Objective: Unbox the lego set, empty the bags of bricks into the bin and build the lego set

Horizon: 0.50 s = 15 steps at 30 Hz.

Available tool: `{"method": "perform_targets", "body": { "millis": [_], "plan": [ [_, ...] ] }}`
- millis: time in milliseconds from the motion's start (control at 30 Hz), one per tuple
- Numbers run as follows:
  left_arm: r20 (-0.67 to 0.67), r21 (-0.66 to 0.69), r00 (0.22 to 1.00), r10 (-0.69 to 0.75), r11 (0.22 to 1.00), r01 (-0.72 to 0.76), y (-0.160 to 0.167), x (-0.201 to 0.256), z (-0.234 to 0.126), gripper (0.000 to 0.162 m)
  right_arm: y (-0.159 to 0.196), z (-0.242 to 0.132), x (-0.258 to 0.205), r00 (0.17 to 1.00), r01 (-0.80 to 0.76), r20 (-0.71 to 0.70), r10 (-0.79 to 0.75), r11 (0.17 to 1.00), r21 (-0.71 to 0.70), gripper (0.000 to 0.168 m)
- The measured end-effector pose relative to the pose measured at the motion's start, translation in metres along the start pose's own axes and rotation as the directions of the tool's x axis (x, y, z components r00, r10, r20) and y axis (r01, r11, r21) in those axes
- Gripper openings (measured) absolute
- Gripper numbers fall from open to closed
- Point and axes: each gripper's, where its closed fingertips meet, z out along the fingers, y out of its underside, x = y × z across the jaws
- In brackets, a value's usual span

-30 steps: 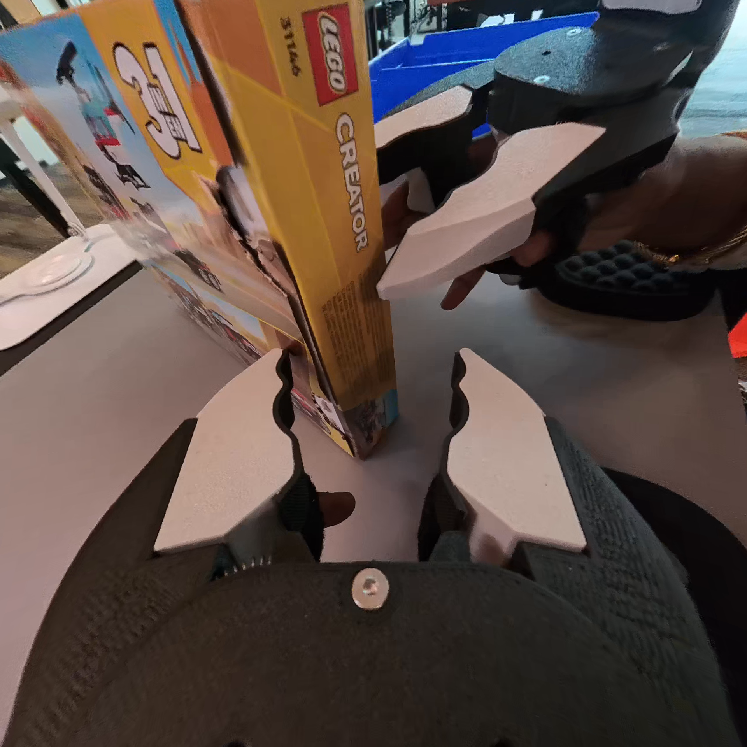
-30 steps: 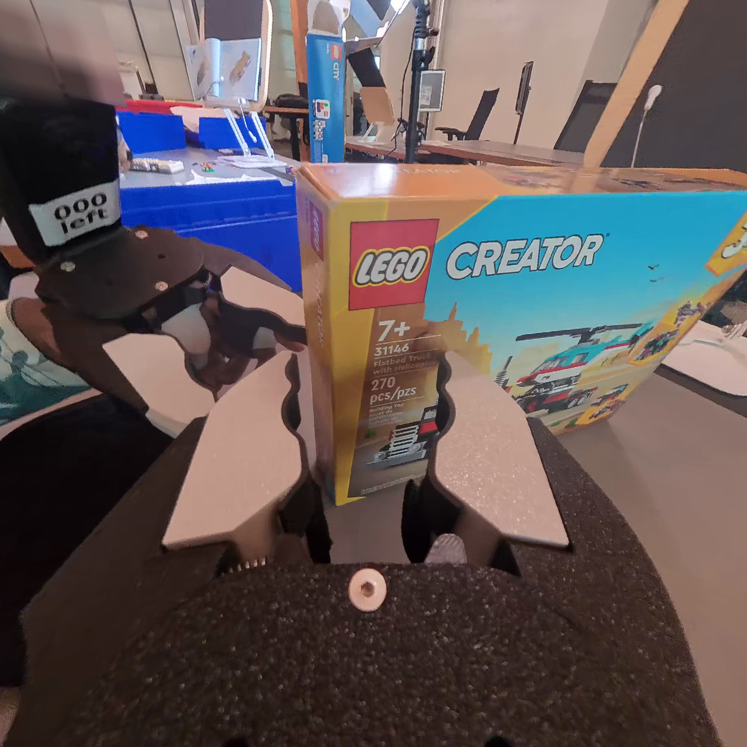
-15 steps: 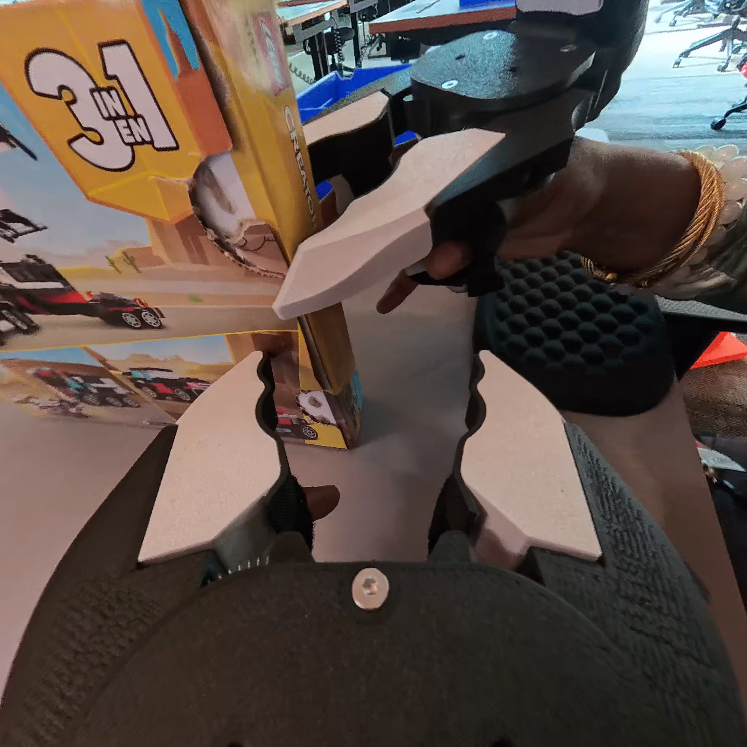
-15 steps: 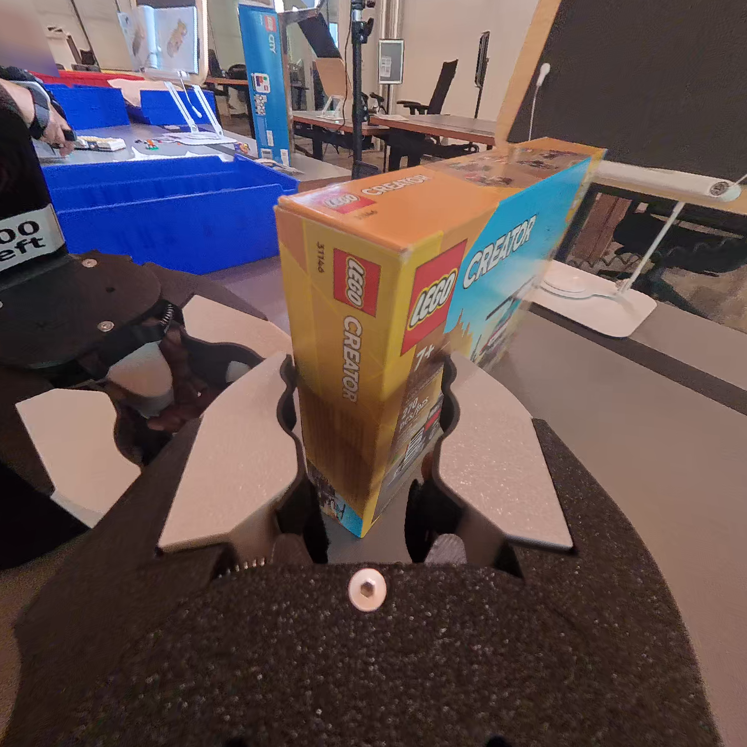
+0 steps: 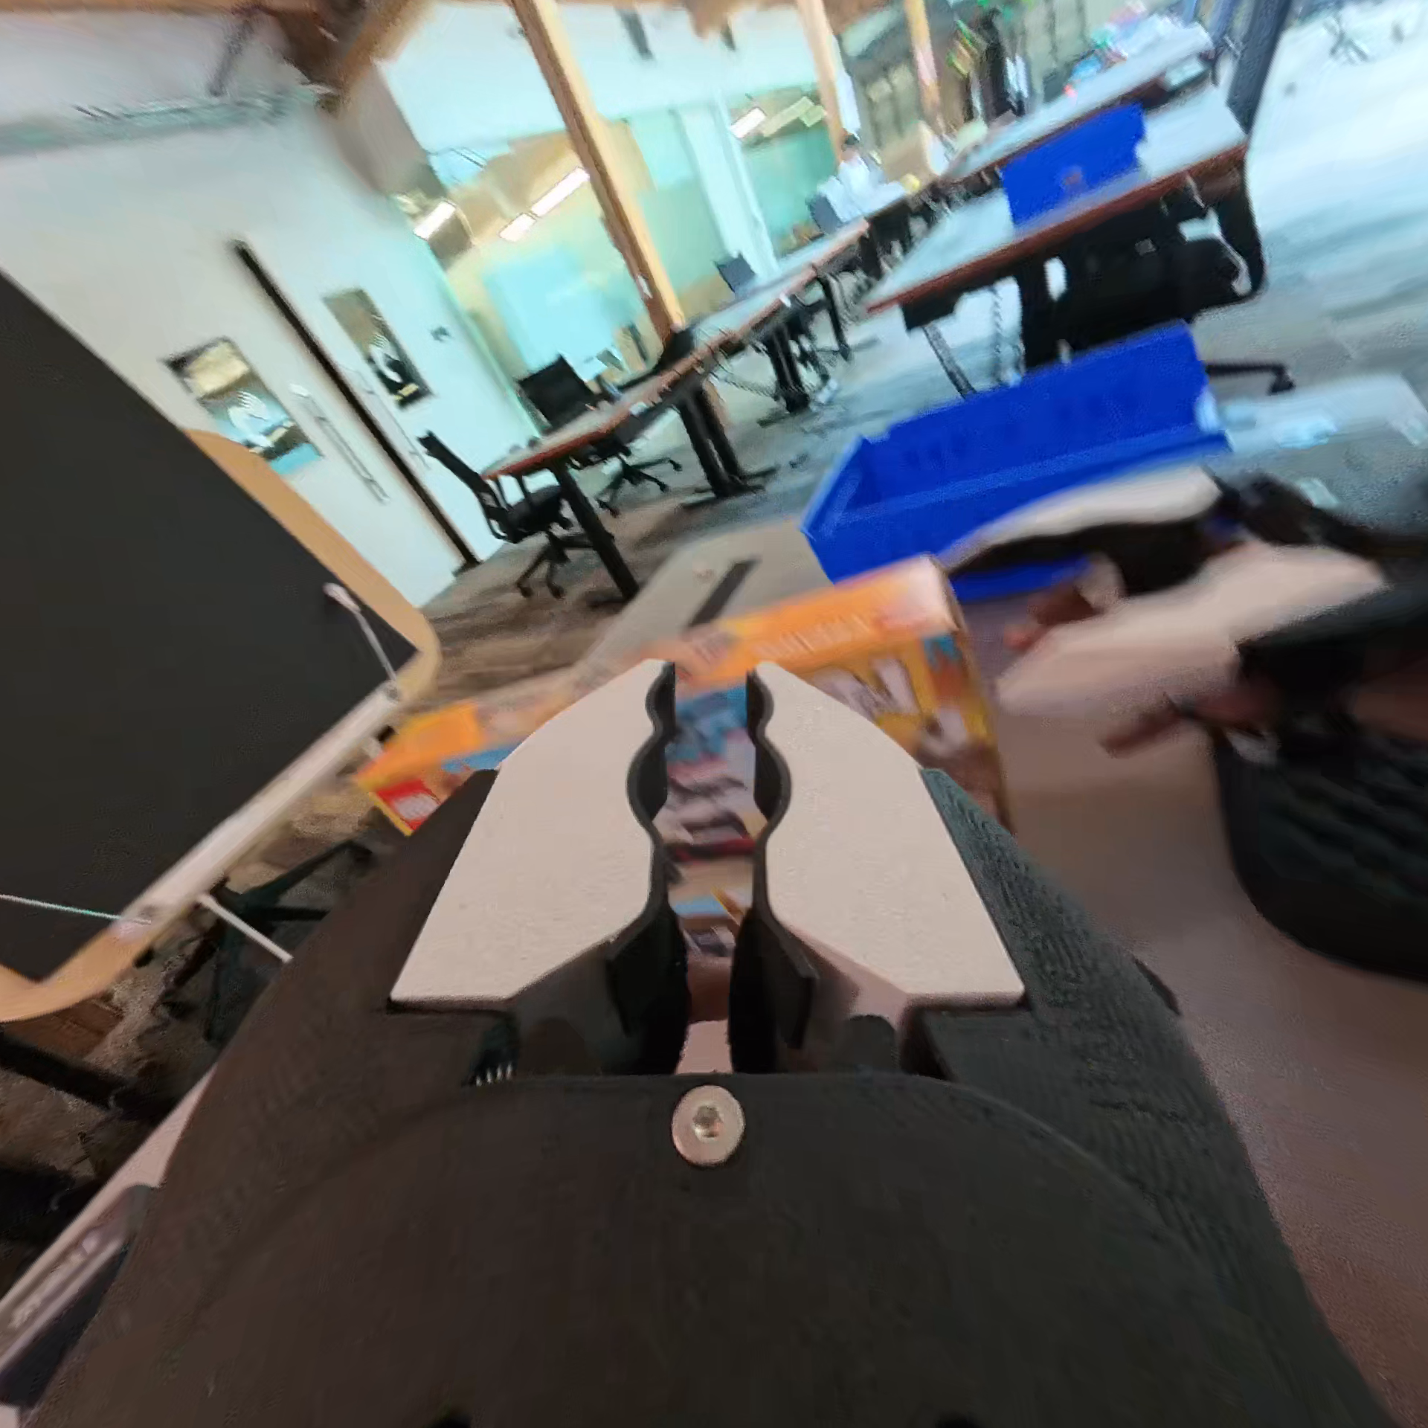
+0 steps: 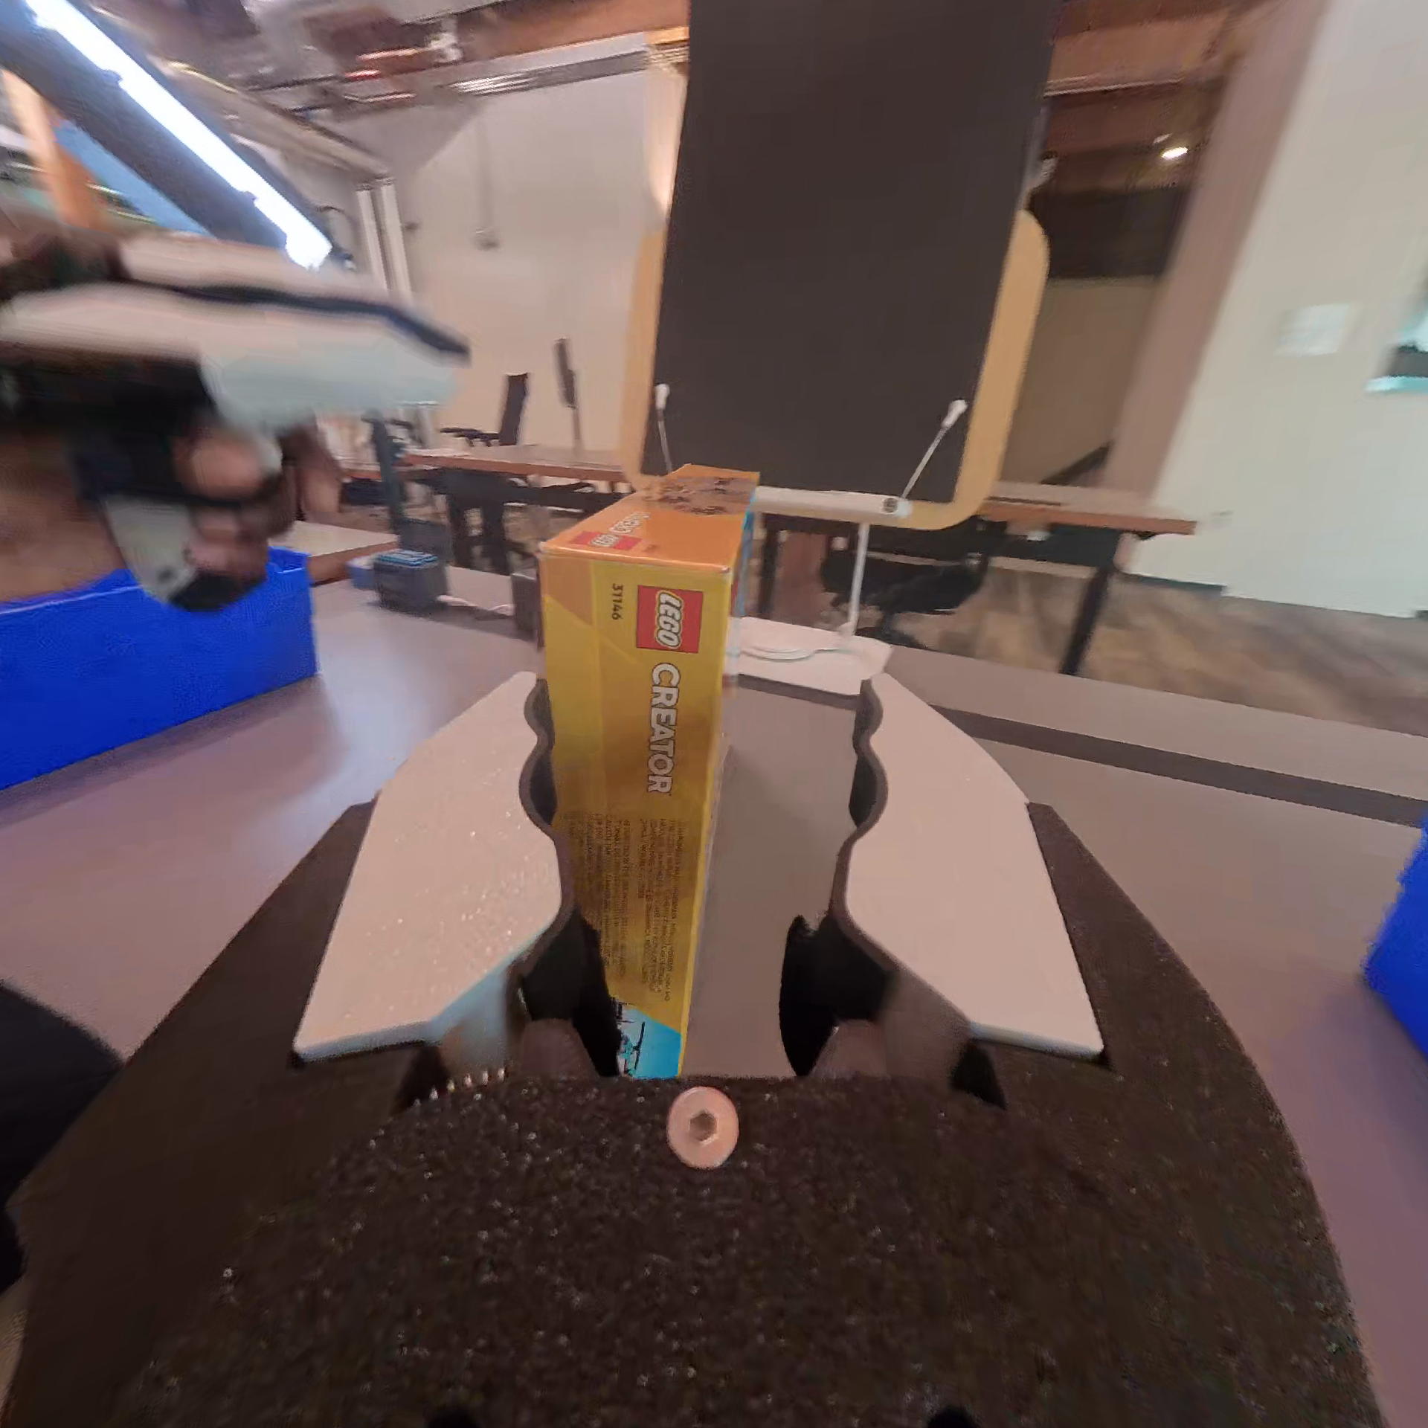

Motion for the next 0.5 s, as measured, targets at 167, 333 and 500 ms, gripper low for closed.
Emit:
{"method": "perform_targets", "body": {
  "millis": [167,333,500],
  "plan": [
    [-0.016,-0.099,0.997,0.074,0.992,-0.076,-0.025,-0.016,0.050,0.017,0.004,0.008,-0.014,0.990,0.091,-0.102,-0.095,0.995,-0.039,0.072],
    [-0.084,-0.319,0.990,0.110,0.939,-0.132,0.015,0.001,0.074,0.001,0.002,0.013,-0.013,0.979,0.142,-0.140,-0.150,0.988,-0.063,0.056],
    [-0.191,-0.409,0.980,-0.045,0.912,-0.038,0.019,0.008,0.069,0.000,0.008,0.014,-0.016,0.986,0.128,-0.101,-0.136,0.988,-0.082,0.054]
  ]
}}
